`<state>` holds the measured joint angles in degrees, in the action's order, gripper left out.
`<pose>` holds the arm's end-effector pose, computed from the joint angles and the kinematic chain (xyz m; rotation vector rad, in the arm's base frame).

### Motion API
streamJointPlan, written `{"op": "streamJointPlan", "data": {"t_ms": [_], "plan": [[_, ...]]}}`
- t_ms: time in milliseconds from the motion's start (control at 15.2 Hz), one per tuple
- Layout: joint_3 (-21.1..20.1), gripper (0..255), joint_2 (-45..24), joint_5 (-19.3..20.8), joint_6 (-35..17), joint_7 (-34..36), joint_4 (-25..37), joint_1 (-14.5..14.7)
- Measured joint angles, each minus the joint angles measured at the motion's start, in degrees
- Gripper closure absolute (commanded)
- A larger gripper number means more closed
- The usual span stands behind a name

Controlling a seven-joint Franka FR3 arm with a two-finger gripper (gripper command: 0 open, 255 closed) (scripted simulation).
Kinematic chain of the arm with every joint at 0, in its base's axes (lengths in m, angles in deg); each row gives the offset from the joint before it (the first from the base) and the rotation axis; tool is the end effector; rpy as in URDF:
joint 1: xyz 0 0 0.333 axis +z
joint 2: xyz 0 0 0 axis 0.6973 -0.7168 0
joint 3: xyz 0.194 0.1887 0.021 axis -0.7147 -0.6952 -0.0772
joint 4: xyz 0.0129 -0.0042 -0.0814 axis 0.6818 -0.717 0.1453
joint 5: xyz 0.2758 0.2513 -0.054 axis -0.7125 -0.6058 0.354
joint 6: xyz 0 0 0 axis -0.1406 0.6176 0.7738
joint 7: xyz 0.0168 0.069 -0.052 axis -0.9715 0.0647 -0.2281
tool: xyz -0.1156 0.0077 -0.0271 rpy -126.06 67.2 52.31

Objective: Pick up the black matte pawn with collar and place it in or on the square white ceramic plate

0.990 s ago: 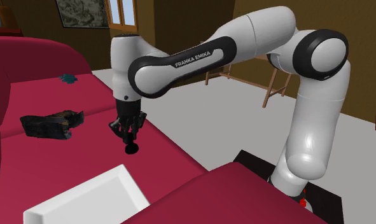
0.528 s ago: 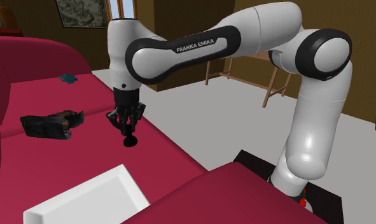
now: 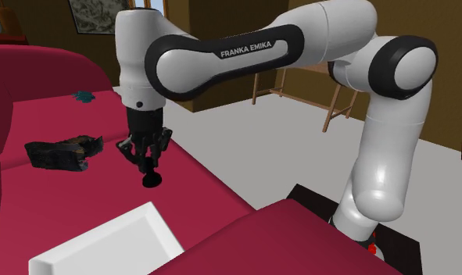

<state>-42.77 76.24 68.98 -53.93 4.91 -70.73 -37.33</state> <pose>0.4608 0.3745 0.4711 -3.0650 -0.0828 -0.0857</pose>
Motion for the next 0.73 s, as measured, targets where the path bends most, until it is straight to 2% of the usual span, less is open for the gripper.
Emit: {"op": "streamJointPlan", "data": {"t_ms": [528,726], "plan": [[-3.44,255,-5.34,4.85,2.70,12.26,6.72,8.62],[-4.11,255,-8.79,7.46,4.39,16.66,11.03,12.64]]}}
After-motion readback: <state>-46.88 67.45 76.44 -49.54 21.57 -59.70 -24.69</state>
